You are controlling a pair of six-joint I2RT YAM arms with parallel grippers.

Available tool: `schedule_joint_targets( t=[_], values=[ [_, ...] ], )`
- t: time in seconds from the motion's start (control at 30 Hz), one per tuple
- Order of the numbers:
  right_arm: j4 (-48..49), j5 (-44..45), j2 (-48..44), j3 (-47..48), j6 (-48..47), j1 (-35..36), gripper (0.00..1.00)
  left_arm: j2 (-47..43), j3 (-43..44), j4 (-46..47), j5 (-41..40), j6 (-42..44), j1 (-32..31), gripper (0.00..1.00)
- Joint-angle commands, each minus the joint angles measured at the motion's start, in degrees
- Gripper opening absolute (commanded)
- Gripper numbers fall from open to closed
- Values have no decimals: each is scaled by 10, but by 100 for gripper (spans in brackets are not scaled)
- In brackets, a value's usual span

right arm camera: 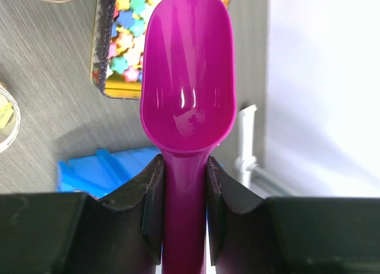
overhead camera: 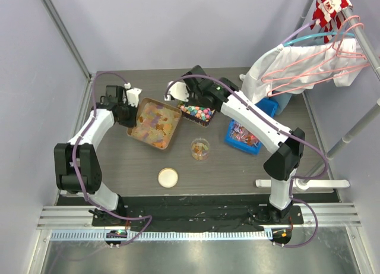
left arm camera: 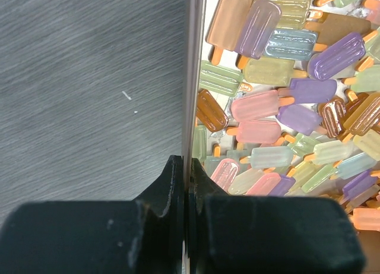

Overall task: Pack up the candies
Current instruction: Scoop the fake candies from the storage box.

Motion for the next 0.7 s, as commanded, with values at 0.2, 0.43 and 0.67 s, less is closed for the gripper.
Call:
schedule_joint_targets(
  t=[0.2,0.43,0.67],
  values=[
    [-52,42,-24,66,-80,88,1,12,31,17,-61,-1,-1,0],
    [-57,86,20,57,-108,148,1,14,36,11,-118,8,-21,0],
    [-59,138,91,78,-146,160,1,10,36,10,-145,14,-37,0]
  ],
)
